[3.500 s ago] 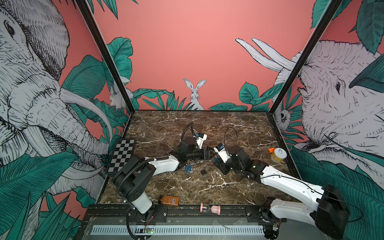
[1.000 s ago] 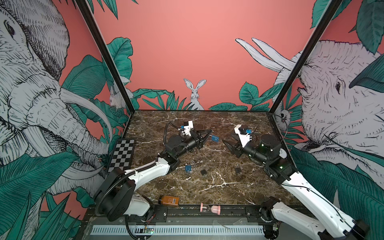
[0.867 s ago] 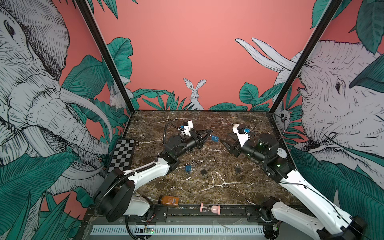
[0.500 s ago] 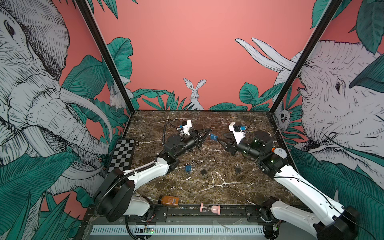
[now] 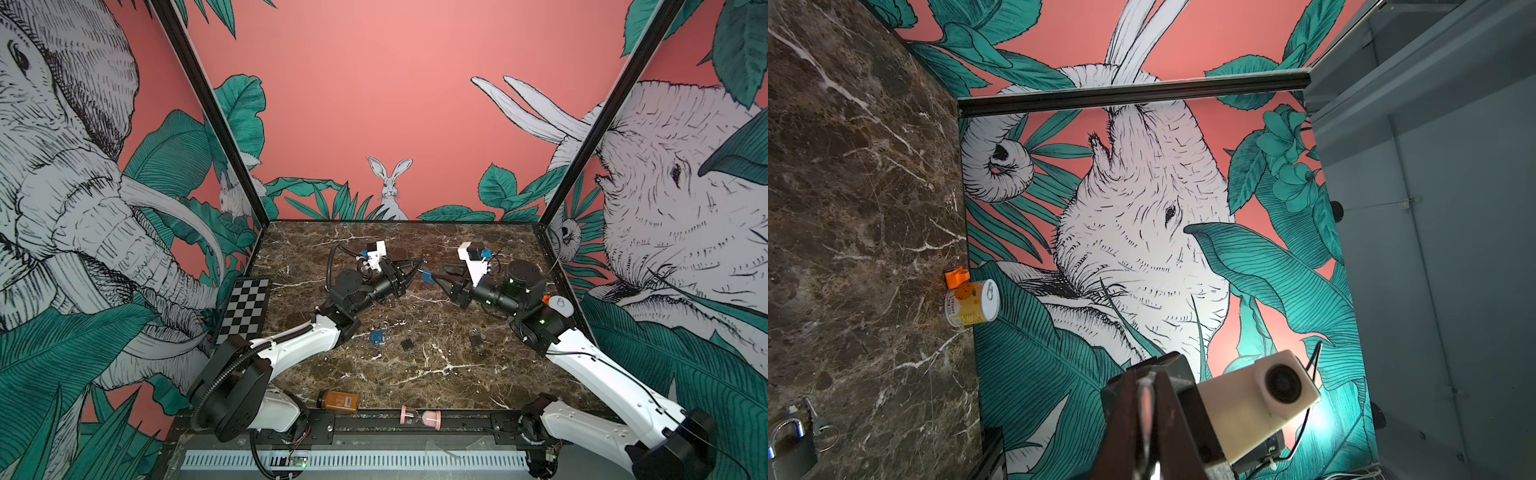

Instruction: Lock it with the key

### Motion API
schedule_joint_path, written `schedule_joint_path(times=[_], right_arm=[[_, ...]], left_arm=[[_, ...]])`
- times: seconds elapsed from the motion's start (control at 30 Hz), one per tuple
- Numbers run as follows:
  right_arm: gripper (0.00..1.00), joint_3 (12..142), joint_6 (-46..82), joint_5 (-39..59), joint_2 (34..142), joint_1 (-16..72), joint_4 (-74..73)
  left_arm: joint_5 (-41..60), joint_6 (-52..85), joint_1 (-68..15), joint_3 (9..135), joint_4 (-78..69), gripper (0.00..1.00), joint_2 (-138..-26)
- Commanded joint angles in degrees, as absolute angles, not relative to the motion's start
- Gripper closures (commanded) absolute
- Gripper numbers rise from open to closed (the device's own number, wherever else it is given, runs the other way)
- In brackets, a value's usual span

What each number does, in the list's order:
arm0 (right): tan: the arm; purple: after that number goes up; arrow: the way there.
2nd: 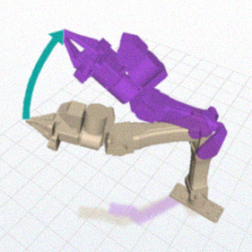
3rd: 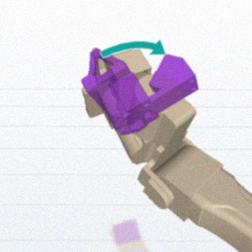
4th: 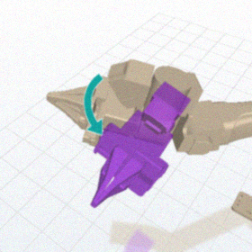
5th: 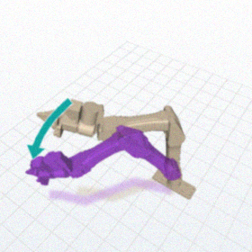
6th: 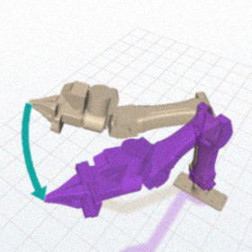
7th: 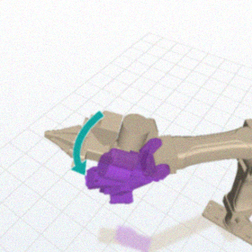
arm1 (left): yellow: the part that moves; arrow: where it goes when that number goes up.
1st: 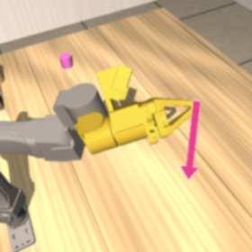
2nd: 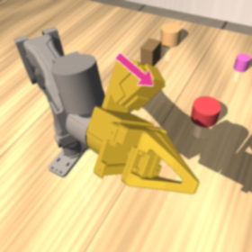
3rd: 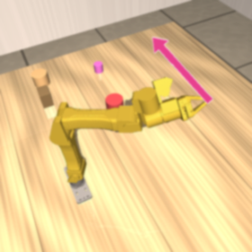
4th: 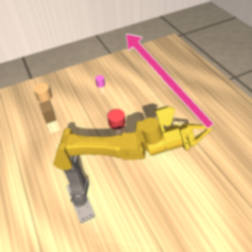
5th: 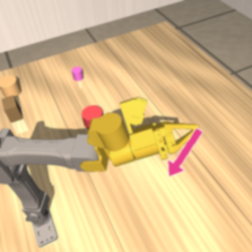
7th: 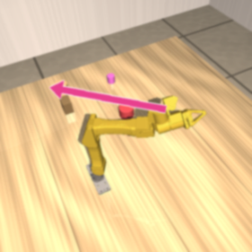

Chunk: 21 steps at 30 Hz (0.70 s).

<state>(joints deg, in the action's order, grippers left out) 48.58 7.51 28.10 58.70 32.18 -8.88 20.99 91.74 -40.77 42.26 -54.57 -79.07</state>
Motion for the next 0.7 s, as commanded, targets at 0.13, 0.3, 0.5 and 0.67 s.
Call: schedule_joint_path(times=[0.13, 0.3, 0.5, 0.67], right_arm=[[0.59, 48.07, 7.44, 30.28, 58.78, 32.08, -9.79], [0.61, 47.87, 9.32, 32.11, 60.22, 32.08, -11.76], [0.68, 48.12, 11.01, 34.56, 62.29, 32.2, -13.1], [0.7, 47.72, 11.08, 34.41, 62.27, 32.23, -12.94]], left_arm=[[21.62, 92.15, -40.96, 42.87, -58.26, 1.0, -78.69], [22.15, 91.76, -40.96, 43.58, -57.48, 1.0, -79.1], [22.66, 92.02, -40.96, 44.18, -57.83, 1.0, -79.89], [22.59, 91.5, -40.96, 44.38, -56.97, 1.0, -79.76]])
